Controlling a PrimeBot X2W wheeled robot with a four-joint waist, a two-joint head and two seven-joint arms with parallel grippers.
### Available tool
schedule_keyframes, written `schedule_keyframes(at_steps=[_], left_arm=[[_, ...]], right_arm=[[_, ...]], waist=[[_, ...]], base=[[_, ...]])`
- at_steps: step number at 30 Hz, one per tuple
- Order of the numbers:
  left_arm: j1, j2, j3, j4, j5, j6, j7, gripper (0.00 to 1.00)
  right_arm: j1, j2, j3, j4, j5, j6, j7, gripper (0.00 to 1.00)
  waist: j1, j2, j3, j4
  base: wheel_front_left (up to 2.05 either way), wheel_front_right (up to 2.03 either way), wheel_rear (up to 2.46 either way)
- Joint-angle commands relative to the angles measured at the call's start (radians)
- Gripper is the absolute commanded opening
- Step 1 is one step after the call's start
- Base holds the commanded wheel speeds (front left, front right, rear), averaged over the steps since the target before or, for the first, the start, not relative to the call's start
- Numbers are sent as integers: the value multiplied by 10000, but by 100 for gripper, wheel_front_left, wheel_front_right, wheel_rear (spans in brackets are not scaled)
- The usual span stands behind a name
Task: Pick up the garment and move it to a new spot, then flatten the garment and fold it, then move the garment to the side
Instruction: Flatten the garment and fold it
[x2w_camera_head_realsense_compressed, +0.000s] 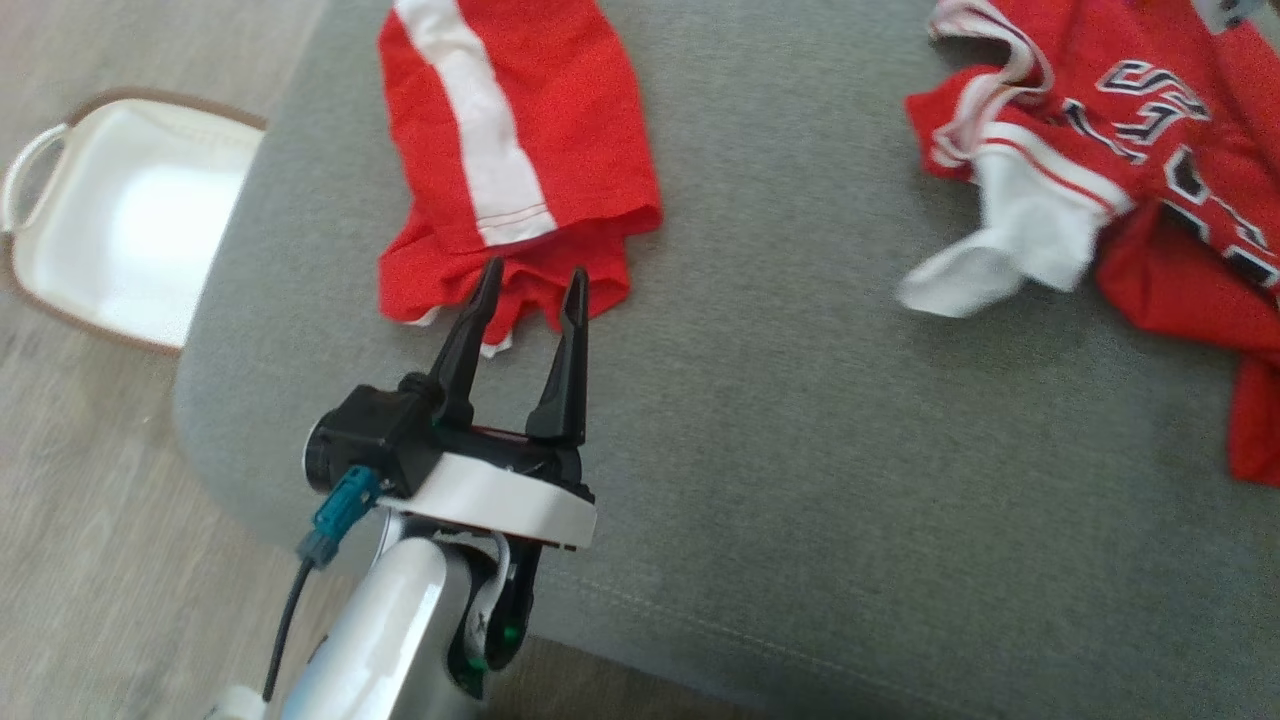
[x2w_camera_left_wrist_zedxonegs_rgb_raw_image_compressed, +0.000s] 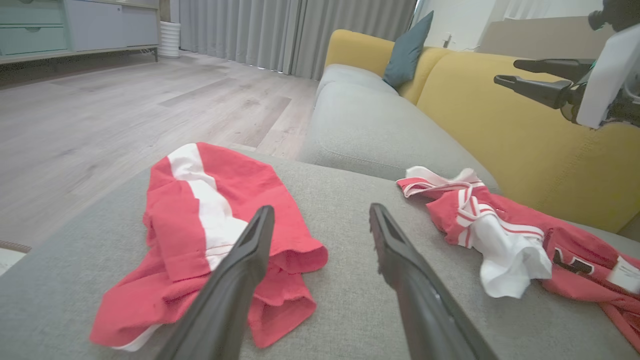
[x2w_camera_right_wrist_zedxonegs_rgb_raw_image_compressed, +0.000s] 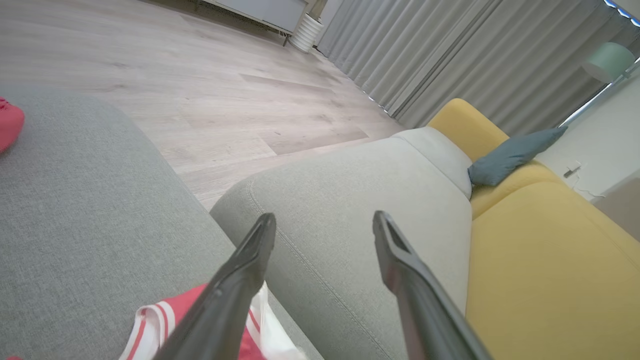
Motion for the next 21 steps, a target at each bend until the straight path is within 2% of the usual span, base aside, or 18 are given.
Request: schedule_keyframes(at_steps=[1,12,21], left_arm=[[-400,45,358,-363,42,39,-61,100],[-446,45,809,-266,325,-60,-61,100],[-32,45,1218,-186,576,-117,-61,100]], right_arm=[[-528,77,71,-16,169,-7,-220,100],[-522,429,918,680,1436,-7,-1299,100],[776,566,463,250,2824,-7,-2143,100]], waist=[[-1,0,-37,-296],[-1,0,-613,-1558],[-1,0,-1510,-2567]], base=[[0,0,0],[0,0,0],[0,0,0]])
